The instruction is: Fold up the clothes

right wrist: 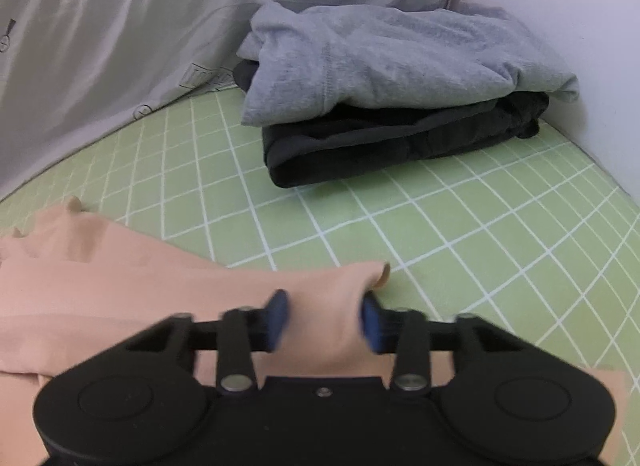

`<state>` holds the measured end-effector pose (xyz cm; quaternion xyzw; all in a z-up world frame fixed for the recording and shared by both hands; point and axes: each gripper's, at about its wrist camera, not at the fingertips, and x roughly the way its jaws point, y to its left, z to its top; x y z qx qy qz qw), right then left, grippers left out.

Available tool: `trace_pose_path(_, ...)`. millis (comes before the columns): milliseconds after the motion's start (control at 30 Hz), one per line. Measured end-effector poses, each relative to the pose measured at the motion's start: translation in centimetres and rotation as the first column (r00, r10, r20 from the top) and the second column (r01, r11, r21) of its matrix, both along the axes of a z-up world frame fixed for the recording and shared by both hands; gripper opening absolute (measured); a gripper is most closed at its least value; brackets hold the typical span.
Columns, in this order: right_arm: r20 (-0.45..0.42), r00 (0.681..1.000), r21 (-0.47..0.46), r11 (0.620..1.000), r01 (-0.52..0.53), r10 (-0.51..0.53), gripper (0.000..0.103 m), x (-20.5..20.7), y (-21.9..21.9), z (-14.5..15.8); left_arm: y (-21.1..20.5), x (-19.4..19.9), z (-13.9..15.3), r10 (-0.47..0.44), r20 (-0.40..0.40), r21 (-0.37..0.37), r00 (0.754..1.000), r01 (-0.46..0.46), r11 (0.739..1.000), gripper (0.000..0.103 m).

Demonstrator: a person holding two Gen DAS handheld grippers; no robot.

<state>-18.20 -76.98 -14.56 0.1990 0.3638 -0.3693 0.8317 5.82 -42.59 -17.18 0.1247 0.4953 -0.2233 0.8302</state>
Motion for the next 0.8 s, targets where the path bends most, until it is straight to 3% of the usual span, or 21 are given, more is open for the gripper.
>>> trace_pose_path(33, -0.001, 1.0, -0.009, 1.0, -0.003, 0.003, 0.006, 0.0, 0.1, 0.2, -0.1, -0.1, 0.2, 0.002, 0.002, 0.01, 1.0, -0.002, 1.0, 0.103)
trace_pose_path(133, 0.008, 1.0, -0.065, 0.998, -0.018, 0.019, 0.005, -0.2, 1.0, 1.5, -0.5, -0.7, 1.3, -0.011, 0.041, 0.056, 0.999, 0.009, 0.998, 0.103)
trace_pose_path(267, 0.097, 0.993, -0.11, 0.992, -0.054, 0.065, 0.005, -0.9, 3.4, 4.2, -0.4, -2.8, 3.3, -0.073, 0.097, 0.057, 0.993, 0.067, 0.996, 0.103)
trace_pose_path(467, 0.226, 0.945, -0.078, 0.971, -0.226, 0.238, 0.005, 0.0, 9.1, 6.9, 1.5, -6.8, 5.0, -0.114, 0.1, 0.022, 0.988, 0.112, 0.993, 0.103)
trace_pose_path(567, 0.204, 0.898, -0.06, 0.921, -0.385, 0.389, 0.005, 1.2, 13.9, 6.6, 2.7, -8.6, 5.0, -0.136, 0.092, 0.028, 0.986, 0.134, 0.991, 0.103)
trace_pose_path(733, 0.1, 0.798, 0.033, 0.8, -0.599, 0.594, 0.007, 2.4, 21.3, 3.8, 4.8, -11.0, 4.9, -0.141, 0.069, 0.025, 0.988, 0.14, 0.99, 0.103)
trace_pose_path(800, 0.045, 0.768, 0.042, 0.767, -0.641, 0.639, 0.016, 2.1, 23.2, 3.0, 5.4, -11.6, 5.0, -0.132, 0.066, 0.016, 0.989, 0.132, 0.991, 0.103)
